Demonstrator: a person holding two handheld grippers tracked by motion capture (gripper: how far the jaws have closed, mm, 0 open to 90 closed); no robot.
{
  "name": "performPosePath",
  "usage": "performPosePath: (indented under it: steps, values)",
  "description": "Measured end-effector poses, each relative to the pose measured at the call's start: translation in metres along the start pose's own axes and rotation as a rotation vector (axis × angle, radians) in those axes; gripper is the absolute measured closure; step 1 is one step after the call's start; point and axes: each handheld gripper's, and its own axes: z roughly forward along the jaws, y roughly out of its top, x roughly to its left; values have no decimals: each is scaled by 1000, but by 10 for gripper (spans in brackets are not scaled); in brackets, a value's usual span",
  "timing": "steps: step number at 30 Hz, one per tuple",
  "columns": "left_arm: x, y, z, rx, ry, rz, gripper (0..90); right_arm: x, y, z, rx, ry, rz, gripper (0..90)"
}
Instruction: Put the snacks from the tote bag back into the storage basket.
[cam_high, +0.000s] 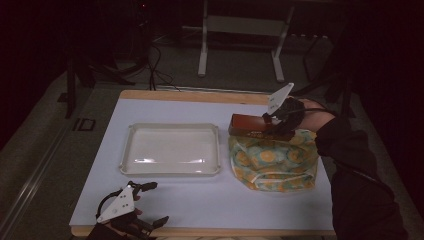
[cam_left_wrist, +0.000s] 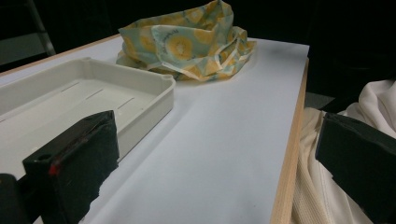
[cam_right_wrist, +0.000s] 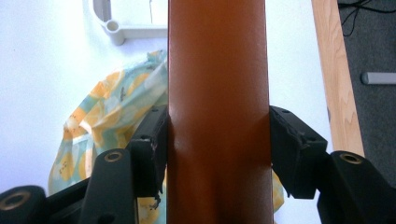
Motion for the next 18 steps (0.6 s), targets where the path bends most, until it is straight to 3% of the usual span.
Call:
performPosePath:
  steps: [18]
  values:
    - [-1,0,0,-4,-7,3,0,6,59,25,-14,54,-83,429]
